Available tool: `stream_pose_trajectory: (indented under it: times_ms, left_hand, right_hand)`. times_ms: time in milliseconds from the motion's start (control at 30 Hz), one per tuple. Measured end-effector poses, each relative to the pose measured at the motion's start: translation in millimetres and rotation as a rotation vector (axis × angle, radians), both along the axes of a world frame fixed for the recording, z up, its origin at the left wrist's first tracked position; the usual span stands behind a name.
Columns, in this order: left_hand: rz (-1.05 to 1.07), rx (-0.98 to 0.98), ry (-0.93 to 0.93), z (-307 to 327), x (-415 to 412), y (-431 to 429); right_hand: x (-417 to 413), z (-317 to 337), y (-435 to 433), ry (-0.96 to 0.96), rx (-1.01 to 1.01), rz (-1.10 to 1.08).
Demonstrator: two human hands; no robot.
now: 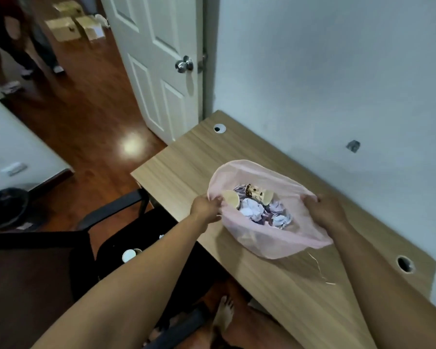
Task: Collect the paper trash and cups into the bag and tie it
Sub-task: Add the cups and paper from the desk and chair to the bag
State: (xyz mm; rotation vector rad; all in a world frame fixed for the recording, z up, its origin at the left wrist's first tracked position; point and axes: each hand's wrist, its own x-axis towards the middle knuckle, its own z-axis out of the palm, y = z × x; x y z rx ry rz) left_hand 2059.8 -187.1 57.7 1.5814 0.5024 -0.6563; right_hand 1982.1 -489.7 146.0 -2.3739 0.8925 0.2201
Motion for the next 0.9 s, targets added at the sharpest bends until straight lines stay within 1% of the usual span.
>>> stream_pose_trajectory:
  times_ms: [33,100,167,233,300,367,467,633,767,833,900]
  left_hand:
    - [0.054,-0.072,-0.002,1.5,0.0,8.1]
    - [0.116,-0.151,-0.032,5.0,-0.7,31.2]
    - [0.140,-0.180,-0.074,11.3,-4.5,63.7]
    - [0.177,-0.217,-0.118,17.2,-13.7,98.5]
    - [0.238,-0.172,-0.159,23.8,-29.0,133.7]
    - [0.361,-0.101,-0.159,27.3,-50.8,169.5]
    - [0.498,-0.104,-0.145,22.4,-88.9,223.4]
    - [0.588,-0.041,-0.097,22.3,-145.1,278.6]
    - [0.607,0.087,-0.040,10.3,-169.7,303.2]
    - [0.588,0.193,-0.028,-6.3,-181.0,312.1]
    - [0.514,0.341,-0.067,-26.3,-192.5,319.5]
  right_hand:
    - [6.4,0.8,5.9,-0.035,0.064,-0.013]
    - [20.2,0.9,21.5,-0.109,0.235,-0.038]
    - [33.3,1.5,40.1,-0.152,0.467,-0.060]
    - [45.3,0.2,60.1,-0.146,0.690,-0.035]
    - [49.8,4.0,85.2,-0.127,0.870,0.018]
    - [47.0,4.4,114.3,-0.073,0.970,0.083]
    - [35.5,-9.9,154.8,0.037,1.054,0.147]
    - [14.1,-39.1,221.5,0.160,0.991,0.195]
    - [-0.7,-68.4,261.8,0.188,0.910,0.225]
    - [-9.1,-81.0,278.0,0.164,0.810,0.239]
    - [-19.9,-101.4,287.7,0.166,0.644,0.315]
